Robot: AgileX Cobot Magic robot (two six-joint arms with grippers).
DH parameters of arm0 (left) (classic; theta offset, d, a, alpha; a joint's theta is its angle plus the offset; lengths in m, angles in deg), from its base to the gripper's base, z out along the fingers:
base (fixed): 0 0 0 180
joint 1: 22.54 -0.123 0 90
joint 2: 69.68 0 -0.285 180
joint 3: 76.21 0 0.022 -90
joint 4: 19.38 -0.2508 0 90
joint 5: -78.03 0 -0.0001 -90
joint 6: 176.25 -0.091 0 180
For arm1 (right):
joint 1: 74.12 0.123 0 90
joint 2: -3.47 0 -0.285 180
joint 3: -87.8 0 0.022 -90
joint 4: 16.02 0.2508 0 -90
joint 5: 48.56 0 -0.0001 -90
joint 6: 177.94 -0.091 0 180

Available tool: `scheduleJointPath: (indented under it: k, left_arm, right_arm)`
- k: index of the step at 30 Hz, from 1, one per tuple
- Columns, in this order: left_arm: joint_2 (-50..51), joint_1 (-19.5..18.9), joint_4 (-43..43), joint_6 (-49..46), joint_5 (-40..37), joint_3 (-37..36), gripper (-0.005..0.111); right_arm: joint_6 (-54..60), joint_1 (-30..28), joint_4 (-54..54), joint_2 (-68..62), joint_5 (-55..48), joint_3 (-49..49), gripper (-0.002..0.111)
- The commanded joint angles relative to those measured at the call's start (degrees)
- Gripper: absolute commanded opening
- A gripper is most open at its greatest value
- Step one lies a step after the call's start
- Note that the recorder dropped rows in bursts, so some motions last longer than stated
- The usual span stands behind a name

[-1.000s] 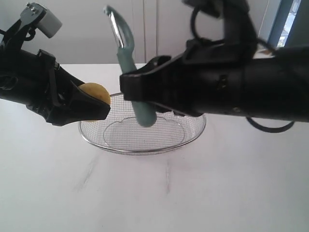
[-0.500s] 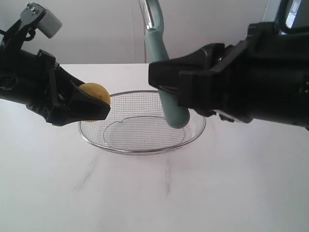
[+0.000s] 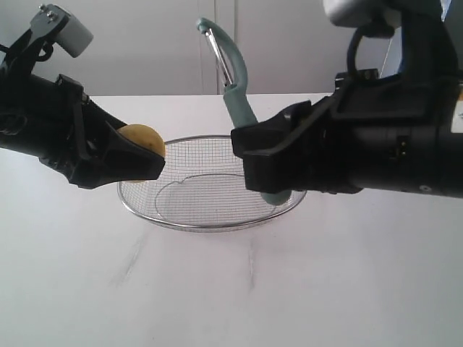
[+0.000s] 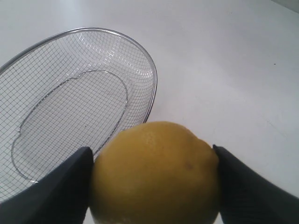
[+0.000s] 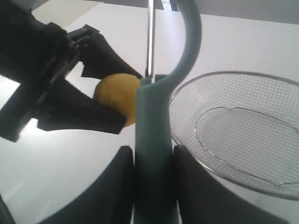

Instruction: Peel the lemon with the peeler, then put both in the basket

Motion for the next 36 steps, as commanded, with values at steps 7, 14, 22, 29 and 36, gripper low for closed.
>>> scheduleJointPath:
  k: [7, 14, 22, 29, 36]
  left_arm:
    - [-0.45, 0.13, 1.26, 0.22, -0.82, -0.24, 0.000]
    - [-0.45, 0.13, 1.26, 0.22, -1.03, -0.24, 0.000]
    - [-0.45, 0.13, 1.26, 0.22, -1.31, -0.24, 0.000]
    - [-0.33, 0.13, 1.26, 0.22, -1.86, -0.24, 0.000]
    - [-0.33, 0.13, 1.38, 0.22, -1.83, -0.24, 0.000]
  right_arm:
    - [-0.77, -4.61, -12.30, -7.30, -5.24, -8.24, 0.000]
    - [-0.77, -7.20, -18.50, -13.51, -11.60, -16.00, 0.000]
    - [-0.77, -9.36, -21.05, -22.60, -12.67, -23.40, 0.000]
    - [-0.77, -11.41, -21.05, -32.80, -11.69, -27.51, 0.000]
    - [-0.53, -12.59, -21.05, -41.40, -7.72, -28.72, 0.000]
